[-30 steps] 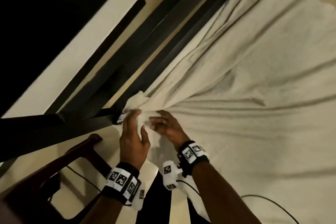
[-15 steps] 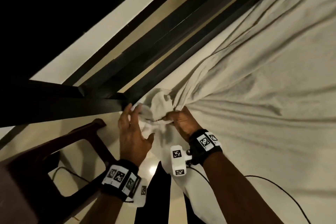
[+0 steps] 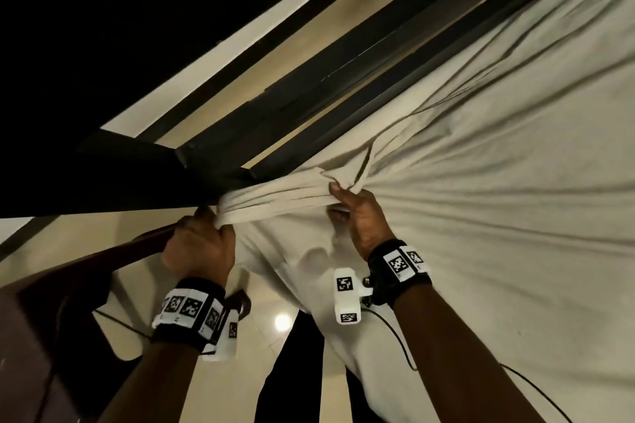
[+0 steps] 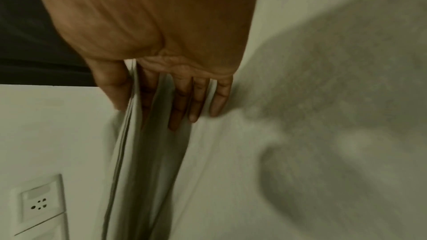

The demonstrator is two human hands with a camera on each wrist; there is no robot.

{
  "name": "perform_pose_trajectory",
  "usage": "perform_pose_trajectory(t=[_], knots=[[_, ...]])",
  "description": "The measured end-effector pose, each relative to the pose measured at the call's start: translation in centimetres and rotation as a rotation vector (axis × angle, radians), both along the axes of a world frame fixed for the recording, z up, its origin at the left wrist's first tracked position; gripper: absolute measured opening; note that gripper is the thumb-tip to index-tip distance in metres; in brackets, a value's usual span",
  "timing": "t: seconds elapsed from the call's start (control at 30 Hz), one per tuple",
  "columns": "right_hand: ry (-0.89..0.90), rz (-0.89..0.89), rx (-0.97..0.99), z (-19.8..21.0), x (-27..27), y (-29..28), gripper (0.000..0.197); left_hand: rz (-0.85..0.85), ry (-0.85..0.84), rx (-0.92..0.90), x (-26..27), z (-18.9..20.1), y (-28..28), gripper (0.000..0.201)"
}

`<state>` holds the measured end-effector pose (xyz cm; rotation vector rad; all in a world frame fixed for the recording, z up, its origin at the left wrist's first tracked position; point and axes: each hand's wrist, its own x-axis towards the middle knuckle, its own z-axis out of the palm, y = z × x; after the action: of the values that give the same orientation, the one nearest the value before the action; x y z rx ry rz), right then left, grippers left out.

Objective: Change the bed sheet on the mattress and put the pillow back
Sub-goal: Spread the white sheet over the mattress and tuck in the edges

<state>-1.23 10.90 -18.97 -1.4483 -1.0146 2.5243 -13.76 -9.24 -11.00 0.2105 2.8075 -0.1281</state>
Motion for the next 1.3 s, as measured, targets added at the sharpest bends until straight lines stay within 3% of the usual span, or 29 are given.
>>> perform_pose_trajectory(t=[0.13,0.3,0.4,0.47,0.53,0.6,0.7,0.87,0.93,1.03,1.1,1.17,1.23,1.3], knots=[[0.099,0.017,-0.05,1.2,0.3,-0.3,0.019,0.06,-0.001,0.094,0.3,-0.2,0.1,0.032],[-0.004,0.304,0.02,0.1,0.4,-2.9,0.028,0.065,-0.027,0.189,1.5,-0.2,-0.3,0.044],[0.006,0.773,0.675,-1.7,-0.9,-4.3,0.021,0.171,0.048,0.23,1.3,0.1,-0.6,0.036],[-0.028,1.047,1.075,-2.2,-1.7,-4.7,0.031,0.193,0.099,0.317,1.4,0.6,-0.5,0.038],[-0.094,1.107,1.315,-2.3,-2.4,-4.6,0.036,0.189,0.113,0.366,1.3,0.9,-0.6,0.039],[-0.146,1.098,1.416,-2.8,-2.9,-4.4,0.029,0.172,0.091,0.424,1.2,0.4,-1.3,0.043],[-0.172,1.151,1.441,-5.0,-3.1,-3.5,0.023,0.241,0.092,0.485,0.9,-0.3,-2.4,0.055],[-0.158,1.273,1.498,-6.4,-3.8,-2.7,0.046,0.227,0.163,0.564,1.3,0.4,-1.8,0.027],[-0.181,1.285,1.503,-6.5,-4.3,-2.2,0.06,0.323,0.127,0.57,0.9,-0.6,-2.4,0.024],[-0.232,1.317,1.445,-6.3,-5.6,-1.5,0.064,0.6,0.062,0.75,0.3,-2.7,-4.2,0.035],[-0.228,1.387,1.409,-6.1,-6.4,-0.8,0.064,0.656,0.046,0.794,0.0,-3.9,-5.3,0.037],[-0.217,1.462,1.439,-6.1,-7.0,0.2,0.064,0.537,0.035,0.677,-0.3,-4.7,-5.9,0.038],[-0.213,1.516,1.49,-6.2,-8.2,0.9,0.065,0.35,0.014,0.405,-1.0,-6.1,-6.7,0.046],[-0.241,1.568,1.451,-6.3,-10.1,0.9,0.07,0.305,-0.118,0.138,-1.4,-8.0,-7.6,0.056]])
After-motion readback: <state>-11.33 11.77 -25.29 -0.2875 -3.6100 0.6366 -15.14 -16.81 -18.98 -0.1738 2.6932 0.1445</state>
